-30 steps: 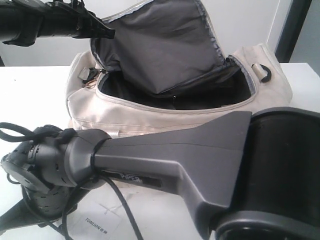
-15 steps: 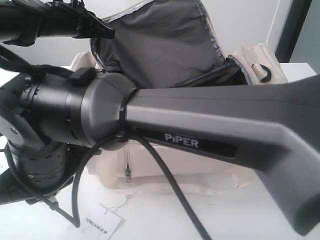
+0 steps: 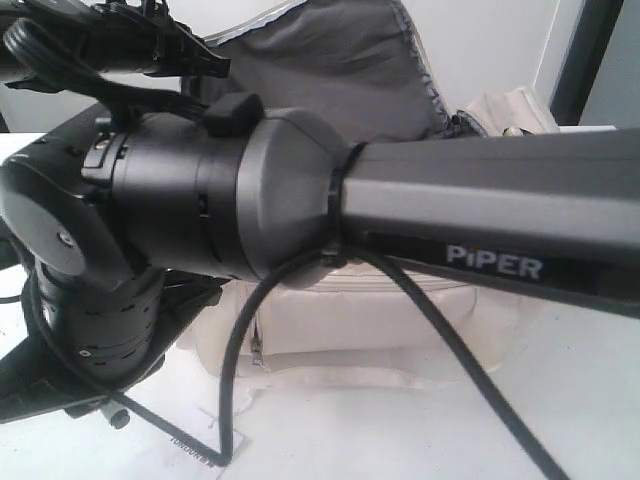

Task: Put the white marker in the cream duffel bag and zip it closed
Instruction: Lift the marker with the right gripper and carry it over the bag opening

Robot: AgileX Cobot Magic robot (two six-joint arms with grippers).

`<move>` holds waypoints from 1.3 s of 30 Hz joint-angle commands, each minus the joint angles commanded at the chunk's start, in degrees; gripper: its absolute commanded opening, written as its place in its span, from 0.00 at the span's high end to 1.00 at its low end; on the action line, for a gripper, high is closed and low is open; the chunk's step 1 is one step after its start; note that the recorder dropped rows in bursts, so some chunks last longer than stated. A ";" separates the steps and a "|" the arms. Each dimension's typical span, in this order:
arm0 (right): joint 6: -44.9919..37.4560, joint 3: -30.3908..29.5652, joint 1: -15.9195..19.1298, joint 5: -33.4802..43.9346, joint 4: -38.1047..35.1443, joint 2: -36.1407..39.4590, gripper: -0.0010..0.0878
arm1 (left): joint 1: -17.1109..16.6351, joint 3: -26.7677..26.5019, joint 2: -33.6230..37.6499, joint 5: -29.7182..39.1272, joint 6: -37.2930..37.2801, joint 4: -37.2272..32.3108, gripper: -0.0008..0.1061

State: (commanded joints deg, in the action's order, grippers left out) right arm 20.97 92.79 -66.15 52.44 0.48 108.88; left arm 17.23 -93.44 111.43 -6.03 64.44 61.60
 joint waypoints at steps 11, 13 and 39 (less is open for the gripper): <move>-0.37 -3.42 0.78 -3.22 -0.94 -2.53 0.99 | 0.00 0.00 0.00 0.00 0.00 0.00 0.99; -0.67 -4.62 2.10 -3.36 -1.30 -3.77 0.99 | 0.00 0.00 0.00 0.00 0.00 0.00 0.99; -11.73 -14.11 20.43 -6.18 -9.29 -20.58 0.99 | 0.00 0.00 0.00 0.00 0.00 0.00 0.99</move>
State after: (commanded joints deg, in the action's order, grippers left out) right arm 9.24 78.69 -45.71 46.26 -8.82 88.30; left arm 17.23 -93.44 111.43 -6.03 64.44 61.60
